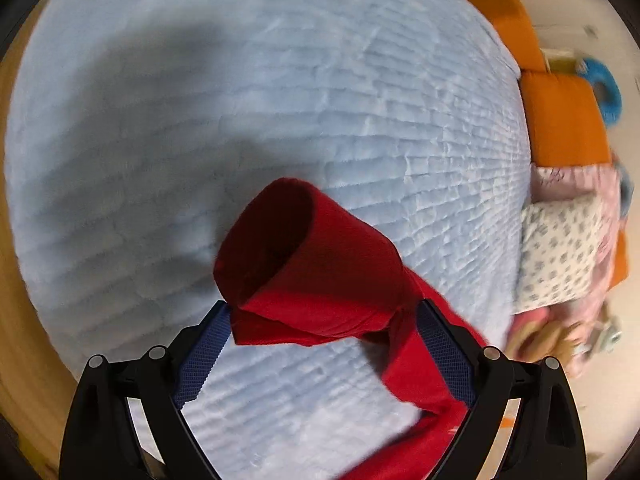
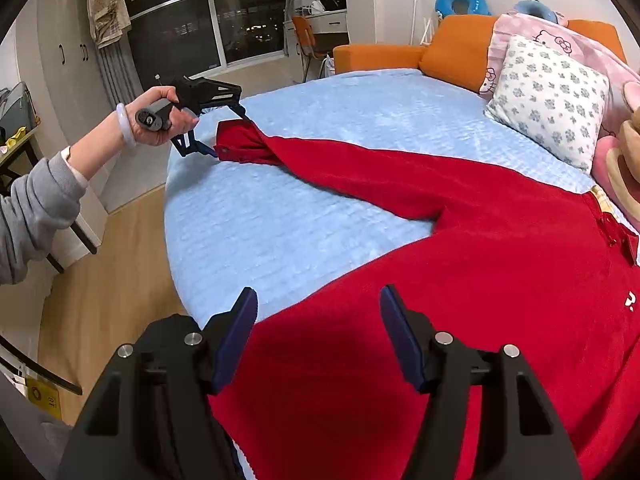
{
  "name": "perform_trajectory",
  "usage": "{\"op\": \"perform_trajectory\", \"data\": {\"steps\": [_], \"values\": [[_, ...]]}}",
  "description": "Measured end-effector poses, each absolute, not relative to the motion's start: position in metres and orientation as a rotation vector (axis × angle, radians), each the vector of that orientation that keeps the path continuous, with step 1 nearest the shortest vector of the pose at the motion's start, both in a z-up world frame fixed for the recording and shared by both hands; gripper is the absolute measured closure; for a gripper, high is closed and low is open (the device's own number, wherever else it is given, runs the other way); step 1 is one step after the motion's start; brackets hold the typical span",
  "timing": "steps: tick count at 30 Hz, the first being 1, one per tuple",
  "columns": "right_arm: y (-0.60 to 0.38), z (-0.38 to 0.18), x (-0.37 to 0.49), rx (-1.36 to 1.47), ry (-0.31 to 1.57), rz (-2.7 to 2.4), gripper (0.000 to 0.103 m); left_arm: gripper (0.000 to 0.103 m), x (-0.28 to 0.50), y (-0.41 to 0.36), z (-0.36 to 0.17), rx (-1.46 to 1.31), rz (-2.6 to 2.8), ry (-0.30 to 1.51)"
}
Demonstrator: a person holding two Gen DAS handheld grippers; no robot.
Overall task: Fold large clothes
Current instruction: 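Grasp the other sleeve cuff with the left tool and lift it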
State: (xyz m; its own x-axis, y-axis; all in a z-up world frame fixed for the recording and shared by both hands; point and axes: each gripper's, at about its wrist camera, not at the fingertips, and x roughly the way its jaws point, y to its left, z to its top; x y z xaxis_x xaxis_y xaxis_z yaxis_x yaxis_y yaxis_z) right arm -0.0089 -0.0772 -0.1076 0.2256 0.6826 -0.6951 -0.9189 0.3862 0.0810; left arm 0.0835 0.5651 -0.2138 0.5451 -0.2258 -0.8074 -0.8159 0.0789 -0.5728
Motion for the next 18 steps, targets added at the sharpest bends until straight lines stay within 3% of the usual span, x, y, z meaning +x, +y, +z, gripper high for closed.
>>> {"op": "perform_trajectory", "data": {"steps": [11,14,18], "values": [[-0.069,-0.136,-0.011,-0.374,0.790,1.172,0.040,0.010,0.088,0.581,-0.198,-1.430,0.605,0.962],[-0.069,-0.138,-0.012,-0.385,0.787,1.174,0.040,0.033,0.096,0.580,-0.212,-1.439,0.606,1.007],[-0.072,-0.135,-0.005,-0.375,0.784,1.159,0.040,0.074,0.095,0.570,-0.209,-1.362,0.604,0.981]]}}
